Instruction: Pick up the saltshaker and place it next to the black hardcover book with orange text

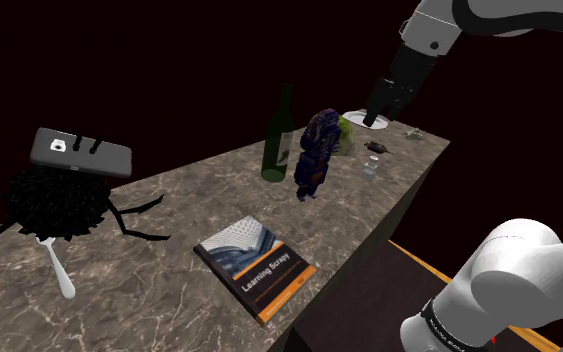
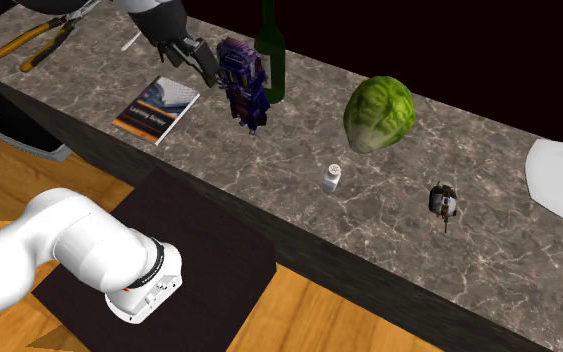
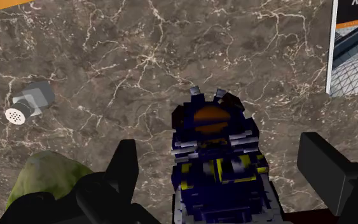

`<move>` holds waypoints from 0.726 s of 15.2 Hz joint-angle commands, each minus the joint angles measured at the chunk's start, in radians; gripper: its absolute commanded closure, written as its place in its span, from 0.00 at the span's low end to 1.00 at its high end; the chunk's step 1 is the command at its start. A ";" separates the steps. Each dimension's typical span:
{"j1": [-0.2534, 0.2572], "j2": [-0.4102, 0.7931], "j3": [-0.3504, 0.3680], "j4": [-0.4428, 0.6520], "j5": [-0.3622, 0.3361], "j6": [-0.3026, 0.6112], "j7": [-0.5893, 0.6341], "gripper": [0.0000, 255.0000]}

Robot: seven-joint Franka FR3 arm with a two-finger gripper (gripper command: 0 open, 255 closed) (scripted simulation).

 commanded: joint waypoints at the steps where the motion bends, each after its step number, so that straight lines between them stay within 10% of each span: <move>1: 0.000 0.000 0.000 0.000 0.000 0.000 0.000 0.00; 11: -0.057 0.013 -0.209 -0.209 -0.086 0.288 -0.202 0.00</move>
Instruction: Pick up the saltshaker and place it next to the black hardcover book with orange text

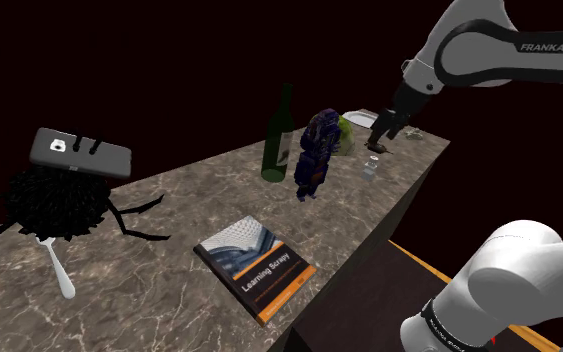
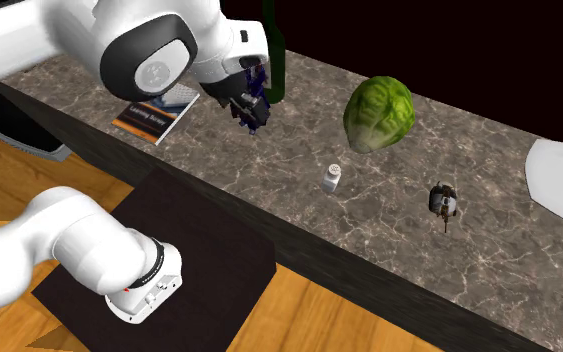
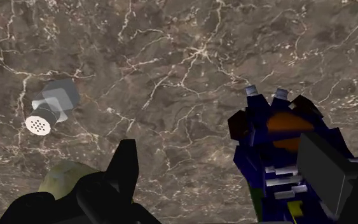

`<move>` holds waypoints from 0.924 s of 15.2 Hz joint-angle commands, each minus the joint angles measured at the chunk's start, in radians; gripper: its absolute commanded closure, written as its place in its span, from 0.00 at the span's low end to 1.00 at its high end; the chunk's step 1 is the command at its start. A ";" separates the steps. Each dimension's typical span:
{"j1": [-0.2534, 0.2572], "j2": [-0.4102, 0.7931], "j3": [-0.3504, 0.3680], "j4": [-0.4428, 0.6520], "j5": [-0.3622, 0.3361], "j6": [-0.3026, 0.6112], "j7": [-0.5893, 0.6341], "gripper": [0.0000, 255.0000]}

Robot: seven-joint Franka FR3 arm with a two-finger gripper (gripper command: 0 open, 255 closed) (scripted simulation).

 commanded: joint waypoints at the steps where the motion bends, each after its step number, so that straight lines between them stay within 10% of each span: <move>1: -0.011 0.018 -0.045 -0.027 -0.015 0.061 -0.043 0.00; 14: 0.025 0.329 -0.405 -0.053 0.018 0.472 -0.390 0.00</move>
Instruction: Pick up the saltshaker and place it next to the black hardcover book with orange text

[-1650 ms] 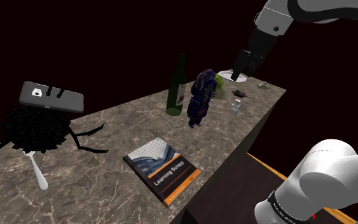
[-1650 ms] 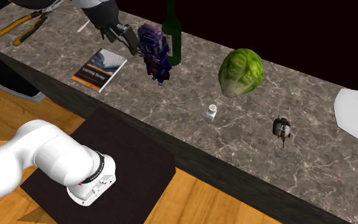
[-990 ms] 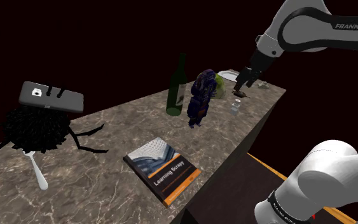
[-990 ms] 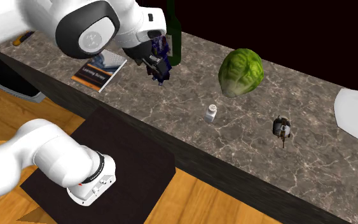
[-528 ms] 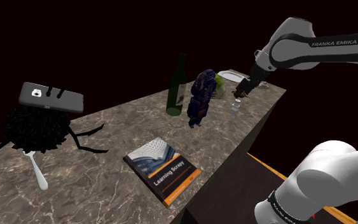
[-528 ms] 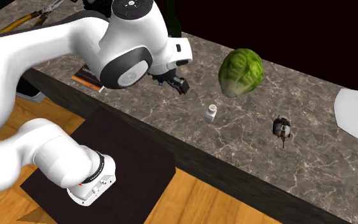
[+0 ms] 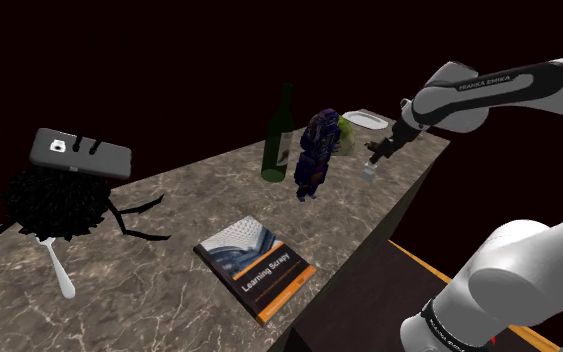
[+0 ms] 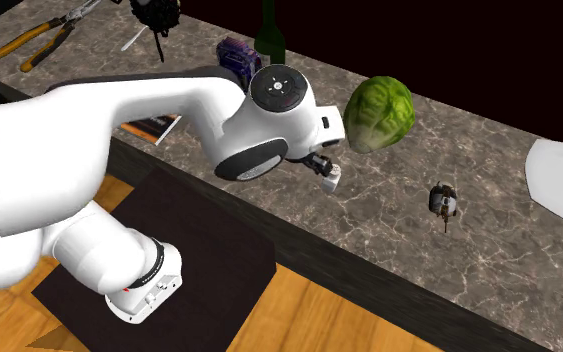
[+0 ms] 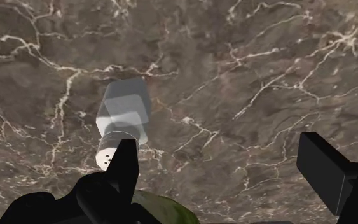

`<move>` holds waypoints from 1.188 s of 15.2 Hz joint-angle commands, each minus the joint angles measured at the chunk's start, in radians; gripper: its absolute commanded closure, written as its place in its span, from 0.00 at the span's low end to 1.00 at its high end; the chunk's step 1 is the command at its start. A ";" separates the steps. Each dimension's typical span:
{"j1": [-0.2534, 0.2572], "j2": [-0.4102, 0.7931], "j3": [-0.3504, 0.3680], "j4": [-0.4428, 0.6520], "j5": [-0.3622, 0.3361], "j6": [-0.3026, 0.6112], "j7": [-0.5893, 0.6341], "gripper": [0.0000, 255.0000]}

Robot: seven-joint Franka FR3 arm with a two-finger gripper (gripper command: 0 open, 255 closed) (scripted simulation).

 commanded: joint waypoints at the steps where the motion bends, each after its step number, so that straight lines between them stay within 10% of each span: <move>1: 0.030 0.069 -0.073 0.018 0.039 0.061 -0.079 0.00; 6: 0.180 0.267 -0.289 0.093 0.262 0.176 -0.340 0.00; 14: 0.292 0.420 -0.367 0.108 0.510 0.250 -0.519 0.00; 18: 0.289 0.420 -0.364 0.108 0.511 0.249 -0.519 0.00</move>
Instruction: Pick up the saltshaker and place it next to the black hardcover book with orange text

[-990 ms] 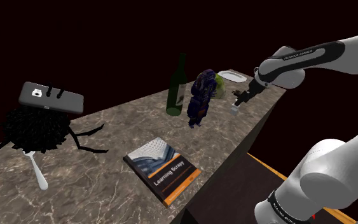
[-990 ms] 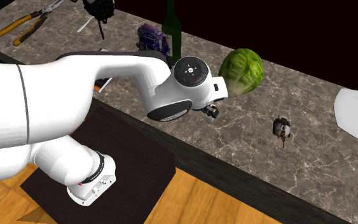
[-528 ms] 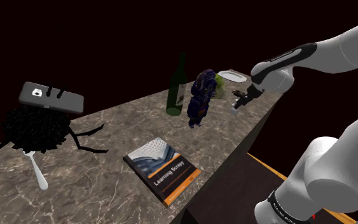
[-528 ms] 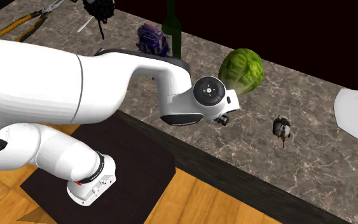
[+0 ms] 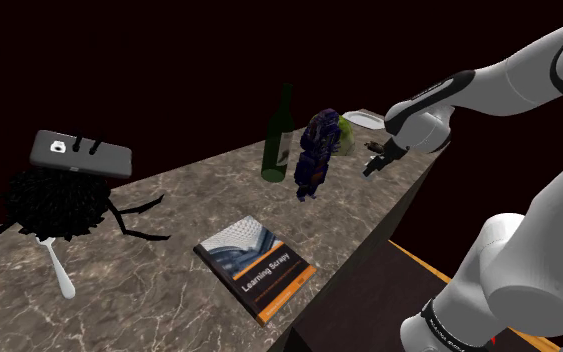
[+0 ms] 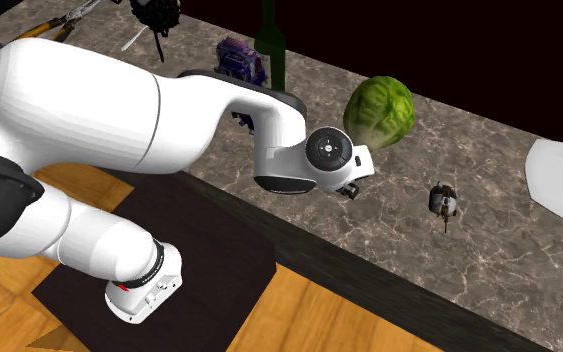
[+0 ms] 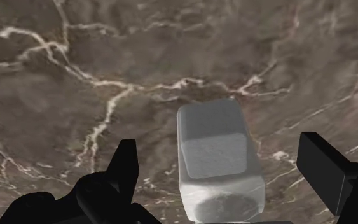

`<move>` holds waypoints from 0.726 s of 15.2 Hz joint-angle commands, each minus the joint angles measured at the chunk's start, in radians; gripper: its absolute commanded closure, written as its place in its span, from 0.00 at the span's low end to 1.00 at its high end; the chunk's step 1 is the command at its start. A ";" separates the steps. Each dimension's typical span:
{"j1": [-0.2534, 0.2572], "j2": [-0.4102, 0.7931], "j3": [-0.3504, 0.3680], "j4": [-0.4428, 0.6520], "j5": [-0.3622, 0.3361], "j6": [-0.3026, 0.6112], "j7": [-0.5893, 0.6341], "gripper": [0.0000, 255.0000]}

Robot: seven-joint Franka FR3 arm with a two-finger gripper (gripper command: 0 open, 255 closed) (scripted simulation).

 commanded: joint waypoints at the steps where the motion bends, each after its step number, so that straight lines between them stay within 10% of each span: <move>1: 0.001 0.003 -0.001 0.001 0.005 0.001 -0.004 0.00; 4: 0.001 0.003 -0.001 0.001 0.005 0.001 -0.003 0.00; 5: 0.001 0.003 -0.001 0.001 0.005 0.001 -0.003 1.00; 11: 0.001 0.002 0.000 0.000 0.004 0.001 -0.003 1.00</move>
